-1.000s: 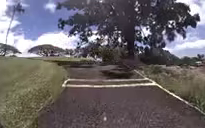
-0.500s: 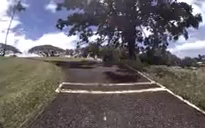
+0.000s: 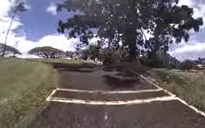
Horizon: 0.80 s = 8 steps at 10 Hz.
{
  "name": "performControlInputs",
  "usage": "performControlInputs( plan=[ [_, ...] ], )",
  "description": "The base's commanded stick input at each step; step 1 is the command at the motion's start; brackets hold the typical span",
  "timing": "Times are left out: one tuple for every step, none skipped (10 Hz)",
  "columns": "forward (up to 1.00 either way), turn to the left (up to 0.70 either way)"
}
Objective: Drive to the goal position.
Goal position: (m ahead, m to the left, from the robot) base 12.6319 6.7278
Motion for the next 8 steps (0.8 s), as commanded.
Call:
performControlInputs(
  plan=[
    [0.70, 0.00],
    [0.70, 0.00],
    [0.70, 0.00],
    [0.70, 0.00],
    [0.70, 0.00],
    [0.70, 0.01],
    [0.70, 0.04],
    [0.70, 0.10]
  ],
)
